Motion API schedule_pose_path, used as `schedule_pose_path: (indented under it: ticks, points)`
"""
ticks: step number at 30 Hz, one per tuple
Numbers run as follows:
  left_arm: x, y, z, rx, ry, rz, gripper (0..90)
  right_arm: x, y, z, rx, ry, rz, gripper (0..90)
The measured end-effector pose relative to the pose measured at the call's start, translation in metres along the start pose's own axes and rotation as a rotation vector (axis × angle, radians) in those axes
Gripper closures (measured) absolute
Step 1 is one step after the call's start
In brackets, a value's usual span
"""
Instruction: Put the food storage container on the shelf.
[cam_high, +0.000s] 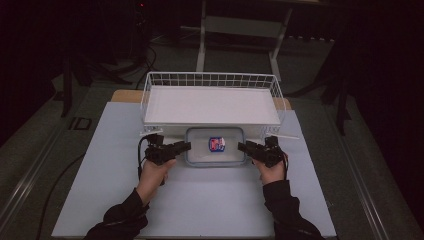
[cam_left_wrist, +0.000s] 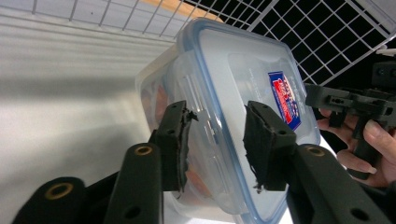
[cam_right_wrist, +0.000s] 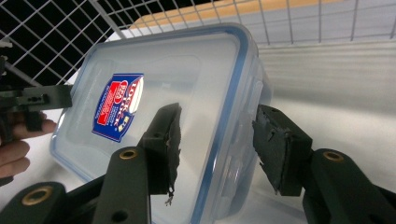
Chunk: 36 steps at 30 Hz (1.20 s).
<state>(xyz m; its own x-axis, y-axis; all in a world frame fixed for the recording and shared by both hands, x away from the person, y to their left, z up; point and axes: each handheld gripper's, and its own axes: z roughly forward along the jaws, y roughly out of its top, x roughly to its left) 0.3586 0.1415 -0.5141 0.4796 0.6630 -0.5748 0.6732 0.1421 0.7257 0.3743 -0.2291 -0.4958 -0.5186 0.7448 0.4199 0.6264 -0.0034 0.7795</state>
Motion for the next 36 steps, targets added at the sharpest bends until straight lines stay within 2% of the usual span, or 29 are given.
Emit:
schedule_pose_path:
  ticks: [4, 6, 10, 12, 16, 18, 20, 23, 27, 29, 32, 34, 36]
  points:
    - [-0.001, 0.001, 0.004, -0.02, 0.024, -0.002, 53.3, -0.001, 0.001, 0.002, -0.008, -0.012, 0.007, 49.5]
    - [-0.001, 0.001, 0.005, -0.024, 0.045, 0.026, 52.3, -0.001, 0.002, 0.003, -0.005, -0.018, 0.02, 48.2]
    - [-0.003, 0.001, 0.009, -0.024, 0.047, 0.05, 47.6, -0.004, 0.003, 0.006, -0.009, -0.025, 0.038, 44.4]
    - [-0.004, 0.002, 0.009, -0.023, 0.046, 0.047, 46.5, -0.004, 0.004, 0.007, -0.015, -0.036, 0.028, 44.1]
    - [-0.004, 0.001, 0.007, -0.023, 0.044, 0.04, 46.5, 0.0, 0.004, 0.005, 0.001, -0.041, 0.038, 44.7]
    - [-0.008, 0.001, 0.005, -0.024, 0.036, 0.027, 46.0, 0.002, 0.004, 0.004, 0.004, -0.043, 0.027, 43.8]
    - [-0.01, 0.002, 0.002, -0.021, 0.038, 0.038, 44.5, 0.005, 0.005, 0.003, 0.002, -0.06, -0.012, 43.2]
    - [-0.016, 0.004, -0.001, -0.014, 0.034, 0.059, 42.5, 0.012, 0.006, -0.001, -0.001, -0.061, -0.04, 42.7]
    - [-0.019, 0.004, -0.004, -0.004, 0.038, 0.05, 42.5, 0.018, 0.006, -0.007, -0.002, -0.064, -0.063, 42.3]
    - [-0.024, 0.003, -0.013, 0.008, 0.036, 0.066, 42.5, 0.026, 0.004, -0.011, 0.006, -0.061, -0.077, 42.4]
    - [-0.029, 0.003, -0.022, 0.0, 0.023, 0.081, 42.4, 0.035, 0.002, -0.017, 0.003, -0.052, -0.098, 42.6]
    - [-0.032, 0.002, -0.029, 0.004, 0.031, 0.105, 42.4, 0.04, 0.0, -0.02, 0.003, -0.04, -0.108, 42.8]
    - [-0.035, 0.0, -0.034, 0.018, 0.029, 0.122, 42.3, 0.045, -0.002, -0.024, -0.003, -0.032, -0.122, 46.4]
